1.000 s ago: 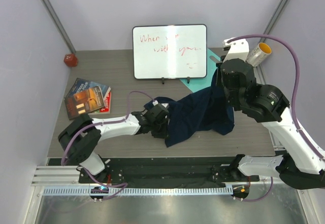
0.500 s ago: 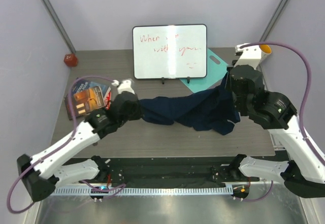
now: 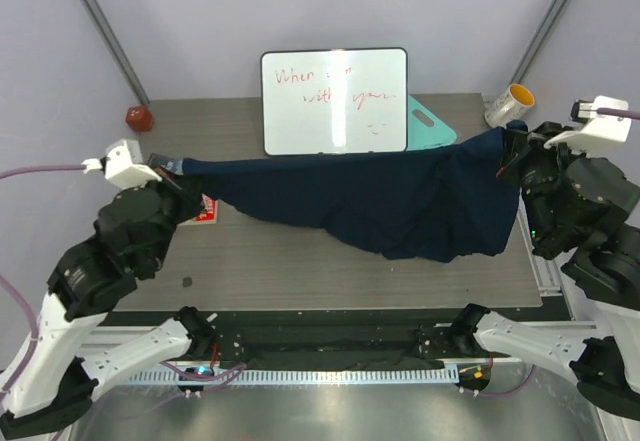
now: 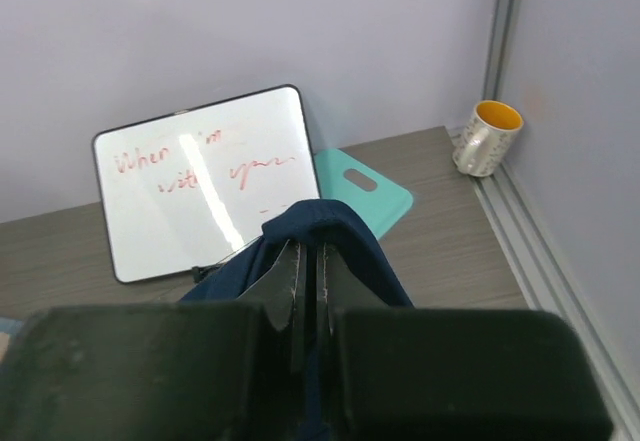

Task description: Fold and stack the t-shirts

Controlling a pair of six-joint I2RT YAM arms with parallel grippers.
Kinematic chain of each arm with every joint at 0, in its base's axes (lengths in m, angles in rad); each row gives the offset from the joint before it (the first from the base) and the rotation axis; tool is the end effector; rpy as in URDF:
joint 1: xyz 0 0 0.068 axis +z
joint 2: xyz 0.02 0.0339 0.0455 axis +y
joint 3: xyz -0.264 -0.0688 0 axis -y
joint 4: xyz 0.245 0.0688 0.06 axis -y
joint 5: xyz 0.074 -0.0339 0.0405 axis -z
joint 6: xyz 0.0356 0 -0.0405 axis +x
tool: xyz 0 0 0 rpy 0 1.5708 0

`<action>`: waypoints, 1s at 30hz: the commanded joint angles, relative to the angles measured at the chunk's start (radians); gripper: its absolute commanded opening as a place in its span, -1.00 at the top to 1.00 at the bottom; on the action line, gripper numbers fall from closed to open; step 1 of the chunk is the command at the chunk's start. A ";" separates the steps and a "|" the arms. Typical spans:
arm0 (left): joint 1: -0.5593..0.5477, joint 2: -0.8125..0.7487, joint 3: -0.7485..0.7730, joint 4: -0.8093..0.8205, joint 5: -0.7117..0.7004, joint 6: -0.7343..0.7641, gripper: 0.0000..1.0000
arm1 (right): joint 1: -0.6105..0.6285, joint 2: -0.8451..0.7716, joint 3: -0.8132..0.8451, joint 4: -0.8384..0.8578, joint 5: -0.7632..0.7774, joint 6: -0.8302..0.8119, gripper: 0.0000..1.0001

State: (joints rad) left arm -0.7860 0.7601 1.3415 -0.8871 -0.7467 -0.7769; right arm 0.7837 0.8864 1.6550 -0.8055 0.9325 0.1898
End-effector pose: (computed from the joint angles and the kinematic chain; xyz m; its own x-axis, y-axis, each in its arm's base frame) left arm 0.0849 -0.0508 0.4500 -0.1948 -0.5331 -0.8233 -0.1052 0.8459 -0.5228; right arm 0.0787 0.0381 0.5280 0.0022 0.1609 -0.9870 0.1501 0.9757 0.1594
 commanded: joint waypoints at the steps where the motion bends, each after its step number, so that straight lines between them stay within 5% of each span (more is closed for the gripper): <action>1: 0.005 -0.031 0.100 -0.090 -0.180 0.044 0.99 | -0.008 -0.050 0.066 0.069 -0.024 -0.038 0.98; 8: 0.005 -0.102 0.228 -0.193 -0.155 0.036 0.99 | -0.008 -0.171 0.094 0.144 -0.156 -0.058 0.98; 14: 0.007 -0.107 0.277 -0.266 -0.125 0.064 1.00 | -0.006 -0.110 0.183 0.051 -0.198 -0.029 0.98; 30: 0.007 -0.030 0.171 -0.181 -0.086 0.117 0.99 | -0.006 0.009 0.094 0.000 -0.230 0.003 0.98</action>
State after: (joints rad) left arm -0.7849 0.6807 1.5570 -1.1324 -0.7963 -0.6941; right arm 0.7834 0.8513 1.7714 -0.8150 0.6788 0.1886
